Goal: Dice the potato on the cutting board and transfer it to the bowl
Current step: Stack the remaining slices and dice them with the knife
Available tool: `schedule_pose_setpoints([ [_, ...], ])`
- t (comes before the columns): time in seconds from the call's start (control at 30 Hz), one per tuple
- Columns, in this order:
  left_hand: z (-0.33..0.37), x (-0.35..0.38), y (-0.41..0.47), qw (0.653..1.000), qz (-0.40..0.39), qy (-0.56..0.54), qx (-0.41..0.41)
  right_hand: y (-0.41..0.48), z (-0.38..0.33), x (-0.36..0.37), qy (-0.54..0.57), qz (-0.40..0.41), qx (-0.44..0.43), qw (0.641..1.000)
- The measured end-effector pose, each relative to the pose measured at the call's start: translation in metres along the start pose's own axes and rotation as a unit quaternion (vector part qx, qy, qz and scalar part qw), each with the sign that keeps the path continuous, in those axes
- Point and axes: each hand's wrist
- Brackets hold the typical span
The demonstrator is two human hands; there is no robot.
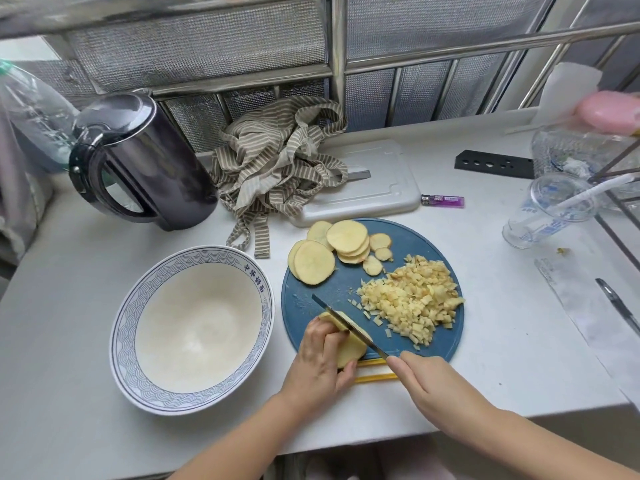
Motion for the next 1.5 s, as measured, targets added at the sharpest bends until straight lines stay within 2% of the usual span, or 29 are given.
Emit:
schedule_pose_setpoints([
  [0.47,0.000,0.004,0.000,1.000,0.002,0.005,0.003,0.004,-0.001,0.008,-0.016,-0.010,0.000,1.000],
  [0.63,-0.001,0.007,-0.002,1.000,-0.004,0.016,0.002,0.002,-0.001,0.019,-0.091,-0.026,0.039,0.995],
  [0.77,-0.002,0.009,-0.003,1.000,-0.001,0.019,0.004,0.003,0.000,0.020,-0.104,-0.030,0.053,0.993],
  [1.1,0.001,0.005,-0.002,1.000,-0.008,0.011,0.007,0.022,-0.002,0.023,-0.063,0.024,-0.005,0.998],
  [1.23,0.000,0.008,-0.003,1.000,-0.007,0.013,0.011,0.032,0.001,0.029,-0.075,0.008,0.005,0.997],
  [1.5,0.001,0.005,0.000,1.000,-0.027,-0.012,-0.006,0.034,0.000,0.020,-0.025,0.001,0.004,1.000],
])
Point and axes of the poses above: each hand's wrist, its own y-axis towards the middle knuckle, its own x-axis out of the palm, z = x × y, and after that the axes turned 4 degrees about y, right-handed
